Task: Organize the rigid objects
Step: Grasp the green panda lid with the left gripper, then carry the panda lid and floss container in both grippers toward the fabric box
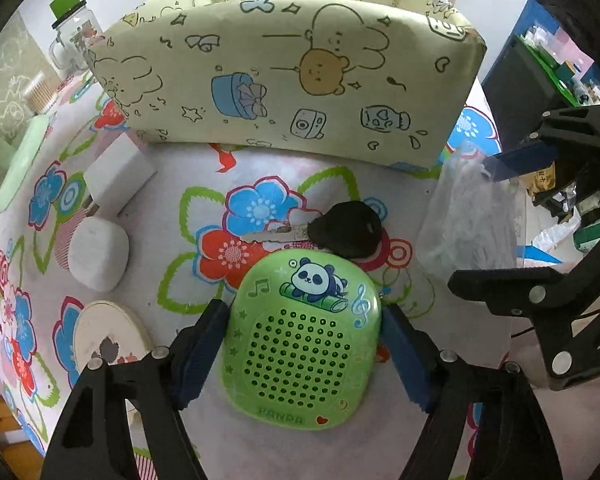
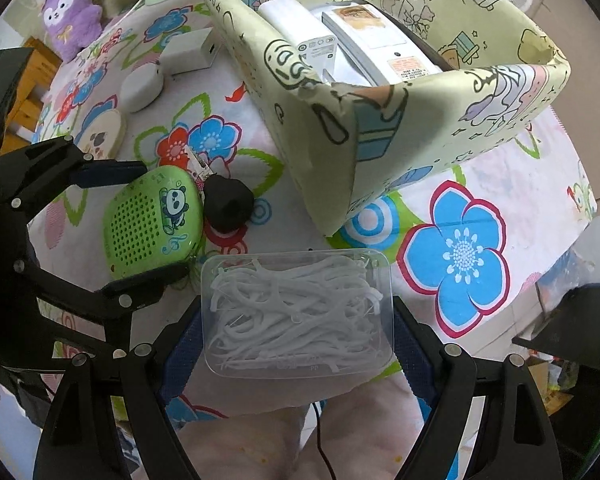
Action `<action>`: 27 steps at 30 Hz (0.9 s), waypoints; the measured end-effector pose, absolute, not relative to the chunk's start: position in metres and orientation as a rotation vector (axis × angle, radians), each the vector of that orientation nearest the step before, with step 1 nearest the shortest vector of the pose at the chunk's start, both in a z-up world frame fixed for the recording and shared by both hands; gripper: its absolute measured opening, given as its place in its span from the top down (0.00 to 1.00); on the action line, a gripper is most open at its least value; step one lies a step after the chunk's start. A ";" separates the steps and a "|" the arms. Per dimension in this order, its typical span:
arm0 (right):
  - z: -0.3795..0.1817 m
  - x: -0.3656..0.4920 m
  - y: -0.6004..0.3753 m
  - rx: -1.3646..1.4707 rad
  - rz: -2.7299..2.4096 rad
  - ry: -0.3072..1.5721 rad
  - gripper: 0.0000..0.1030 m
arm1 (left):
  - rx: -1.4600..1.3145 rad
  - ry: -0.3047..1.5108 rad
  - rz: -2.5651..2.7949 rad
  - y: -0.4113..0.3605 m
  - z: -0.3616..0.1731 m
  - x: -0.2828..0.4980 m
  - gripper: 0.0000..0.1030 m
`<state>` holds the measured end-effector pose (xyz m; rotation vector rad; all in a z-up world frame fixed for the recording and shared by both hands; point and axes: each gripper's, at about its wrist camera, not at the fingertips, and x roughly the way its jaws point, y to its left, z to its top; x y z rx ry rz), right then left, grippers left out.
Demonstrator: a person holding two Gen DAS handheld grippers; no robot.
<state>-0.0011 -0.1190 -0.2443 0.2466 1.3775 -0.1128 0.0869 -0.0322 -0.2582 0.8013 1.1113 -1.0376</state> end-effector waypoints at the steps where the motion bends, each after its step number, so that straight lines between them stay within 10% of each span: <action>1: -0.245 0.000 -0.119 0.248 -0.111 1.379 0.16 | 0.807 1.109 -1.028 -0.034 -0.259 0.087 0.23; 27: -0.215 0.012 -0.097 0.143 -0.017 1.343 0.16 | 0.433 1.280 -0.617 0.019 -0.231 0.087 0.24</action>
